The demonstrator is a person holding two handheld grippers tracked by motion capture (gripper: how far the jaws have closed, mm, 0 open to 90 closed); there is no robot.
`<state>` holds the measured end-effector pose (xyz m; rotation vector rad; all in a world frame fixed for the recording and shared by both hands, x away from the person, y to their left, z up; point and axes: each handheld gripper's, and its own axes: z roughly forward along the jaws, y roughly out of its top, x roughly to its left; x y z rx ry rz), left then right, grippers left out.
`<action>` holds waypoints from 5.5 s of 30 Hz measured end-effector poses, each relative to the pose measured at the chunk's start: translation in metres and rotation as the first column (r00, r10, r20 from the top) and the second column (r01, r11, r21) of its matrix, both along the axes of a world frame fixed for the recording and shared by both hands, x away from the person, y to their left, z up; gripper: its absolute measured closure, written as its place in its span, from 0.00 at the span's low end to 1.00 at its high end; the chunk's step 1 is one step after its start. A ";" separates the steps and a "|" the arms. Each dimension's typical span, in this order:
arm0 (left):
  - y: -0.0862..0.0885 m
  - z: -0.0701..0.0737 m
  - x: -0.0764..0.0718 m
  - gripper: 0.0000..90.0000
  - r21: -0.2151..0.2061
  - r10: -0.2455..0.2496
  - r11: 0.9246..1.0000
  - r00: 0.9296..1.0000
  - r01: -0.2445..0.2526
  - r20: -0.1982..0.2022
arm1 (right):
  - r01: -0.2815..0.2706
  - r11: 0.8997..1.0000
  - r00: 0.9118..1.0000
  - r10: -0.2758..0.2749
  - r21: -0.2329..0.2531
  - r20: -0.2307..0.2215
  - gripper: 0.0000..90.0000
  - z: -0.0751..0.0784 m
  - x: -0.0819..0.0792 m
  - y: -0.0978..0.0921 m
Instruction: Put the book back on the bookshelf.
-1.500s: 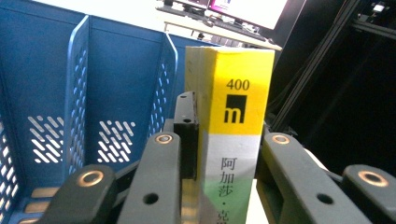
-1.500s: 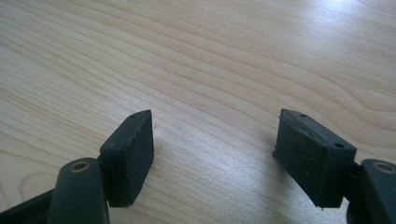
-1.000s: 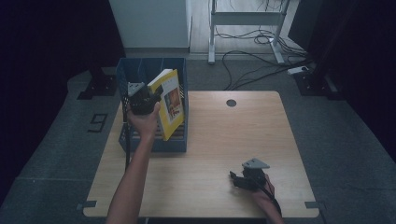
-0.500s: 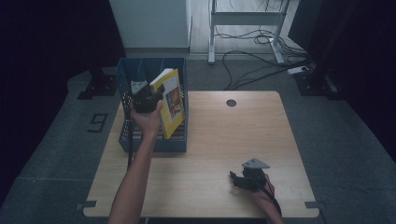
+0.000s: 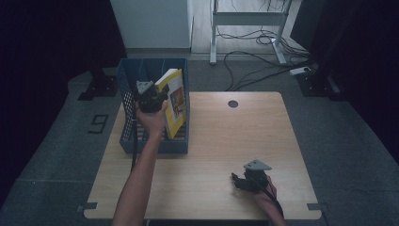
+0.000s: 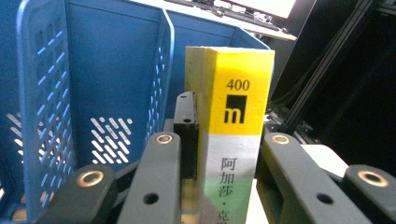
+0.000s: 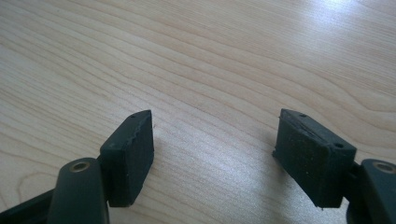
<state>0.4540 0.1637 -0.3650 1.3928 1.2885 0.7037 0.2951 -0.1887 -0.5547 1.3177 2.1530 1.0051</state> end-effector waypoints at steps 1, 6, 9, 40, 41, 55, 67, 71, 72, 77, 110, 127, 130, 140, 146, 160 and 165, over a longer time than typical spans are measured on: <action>0.000 0.000 0.001 0.84 -0.001 0.001 1.000 1.000 -0.001 0.001 | -0.001 1.000 1.000 0.001 -0.001 0.000 0.30 0.000 0.000 0.000; -0.002 -0.002 0.005 0.84 -0.005 0.012 1.000 1.000 -0.012 0.003 | -0.001 1.000 1.000 0.001 -0.001 0.000 0.30 0.000 0.000 0.000; -0.002 -0.004 0.008 0.84 -0.003 0.021 1.000 1.000 -0.021 0.007 | -0.001 1.000 1.000 0.001 -0.002 0.001 0.30 0.000 0.000 0.000; -0.008 -0.014 0.021 0.84 0.037 0.064 0.997 0.998 -0.065 0.029 | 0.001 1.000 1.000 -0.001 -0.004 0.001 0.30 0.000 0.000 0.000; -0.008 -0.014 0.021 0.84 0.035 0.065 0.997 0.997 -0.066 0.030 | 0.001 1.000 1.000 -0.001 -0.004 0.001 0.30 0.000 0.000 0.000; -0.017 -0.030 0.031 0.84 0.044 0.063 0.997 0.998 -0.064 0.015 | 0.001 1.000 1.000 -0.001 -0.005 0.001 0.30 0.000 0.000 0.000; -0.018 -0.043 0.028 0.83 0.051 0.052 0.997 0.999 -0.052 0.011 | 0.004 1.000 1.000 -0.004 -0.005 0.000 0.30 0.000 0.000 0.000; -0.016 -0.045 0.023 0.83 0.042 0.043 0.998 0.999 -0.043 0.011 | 0.004 1.000 1.000 -0.004 -0.006 0.000 0.30 0.000 0.000 0.000; -0.016 -0.046 0.021 0.83 0.043 0.040 0.998 0.999 -0.040 0.010 | 0.004 1.000 1.000 -0.004 -0.005 0.000 0.30 0.000 0.000 0.000; -0.014 -0.048 0.014 0.82 0.044 0.010 0.999 1.000 -0.010 -0.002 | 0.004 1.000 1.000 -0.004 -0.006 0.000 0.30 0.000 0.000 0.000; 0.003 -0.051 -0.007 0.77 0.022 -0.058 0.998 0.994 0.061 -0.088 | 0.006 1.000 1.000 -0.006 -0.008 0.000 0.30 0.000 0.000 0.000; 0.009 -0.040 0.004 0.75 -0.001 -0.058 0.998 0.989 0.059 -0.137 | 0.007 1.000 1.000 -0.007 -0.006 0.000 0.30 0.000 0.000 0.000; 0.006 -0.037 0.005 0.76 0.022 -0.058 0.998 0.988 0.062 -0.146 | 0.007 1.000 1.000 -0.007 -0.006 0.000 0.30 0.000 0.000 0.000; -0.002 -0.035 0.006 0.81 0.083 -0.034 0.995 0.989 0.046 -0.141 | 0.006 1.000 1.000 -0.006 -0.006 0.000 0.30 0.000 0.000 0.000; -0.003 -0.036 0.005 0.83 0.109 -0.013 0.994 0.992 0.027 -0.127 | 0.007 1.000 1.000 -0.007 -0.006 0.000 0.30 0.000 0.000 0.000; -0.012 -0.031 0.017 0.84 0.093 0.005 0.996 0.994 0.005 -0.106 | 0.008 1.000 1.000 -0.008 -0.005 0.000 0.30 0.000 0.000 0.000; -0.014 -0.031 0.020 0.84 0.086 0.013 0.996 0.996 -0.005 -0.089 | 0.008 1.000 1.000 -0.008 -0.005 0.000 0.30 0.000 0.000 0.000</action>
